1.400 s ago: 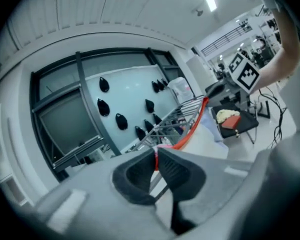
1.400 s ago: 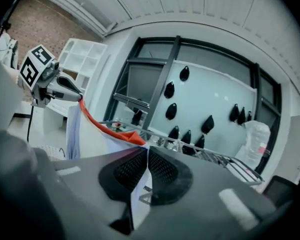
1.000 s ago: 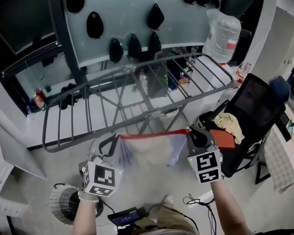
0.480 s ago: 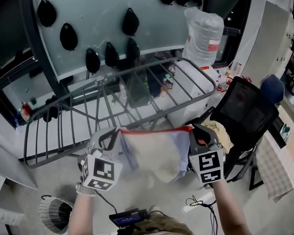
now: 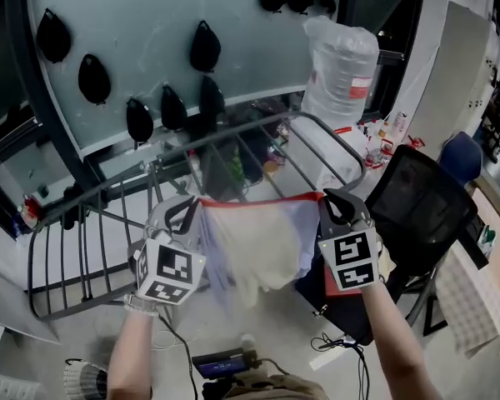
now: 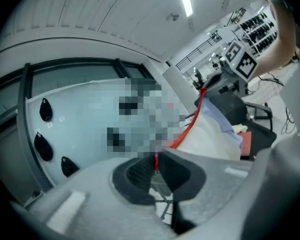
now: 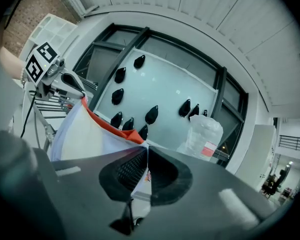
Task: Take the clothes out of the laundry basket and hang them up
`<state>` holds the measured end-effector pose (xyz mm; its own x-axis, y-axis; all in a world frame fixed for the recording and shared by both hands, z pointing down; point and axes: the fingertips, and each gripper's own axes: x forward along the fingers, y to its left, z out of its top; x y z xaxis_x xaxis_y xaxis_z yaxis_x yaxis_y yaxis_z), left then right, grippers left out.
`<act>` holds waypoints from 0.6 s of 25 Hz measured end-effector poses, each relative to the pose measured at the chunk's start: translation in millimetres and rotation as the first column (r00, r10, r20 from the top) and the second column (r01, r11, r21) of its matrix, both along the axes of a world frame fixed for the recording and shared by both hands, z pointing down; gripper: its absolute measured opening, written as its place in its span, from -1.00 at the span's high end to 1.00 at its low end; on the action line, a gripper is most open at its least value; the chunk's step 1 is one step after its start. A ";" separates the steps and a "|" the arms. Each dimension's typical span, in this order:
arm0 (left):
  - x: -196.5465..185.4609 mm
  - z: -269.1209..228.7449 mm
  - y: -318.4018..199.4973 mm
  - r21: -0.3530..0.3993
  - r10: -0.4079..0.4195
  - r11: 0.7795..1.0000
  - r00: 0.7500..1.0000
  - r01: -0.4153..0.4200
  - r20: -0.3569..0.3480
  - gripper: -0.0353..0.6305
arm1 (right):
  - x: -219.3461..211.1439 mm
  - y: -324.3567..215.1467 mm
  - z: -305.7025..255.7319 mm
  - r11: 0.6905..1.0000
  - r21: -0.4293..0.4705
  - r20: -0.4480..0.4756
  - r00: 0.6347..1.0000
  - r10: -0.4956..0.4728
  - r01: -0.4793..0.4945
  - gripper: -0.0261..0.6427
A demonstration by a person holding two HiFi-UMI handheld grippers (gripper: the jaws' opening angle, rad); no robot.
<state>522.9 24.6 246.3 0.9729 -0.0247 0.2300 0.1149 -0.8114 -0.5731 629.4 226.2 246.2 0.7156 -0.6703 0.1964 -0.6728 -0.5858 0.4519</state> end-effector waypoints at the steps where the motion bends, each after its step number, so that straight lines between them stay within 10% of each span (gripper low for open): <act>1: 13.0 0.9 -6.6 0.005 0.001 1.000 1.000 -0.001 0.005 0.86 | 13.4 -7.0 -1.0 1.000 -0.004 -0.002 1.000 0.001 -0.001 0.89; 15: 148.4 28.2 -89.2 -0.072 -0.031 0.997 0.997 0.037 0.077 0.86 | 165.5 -105.3 18.6 0.995 -0.092 0.024 0.999 -0.038 0.040 0.90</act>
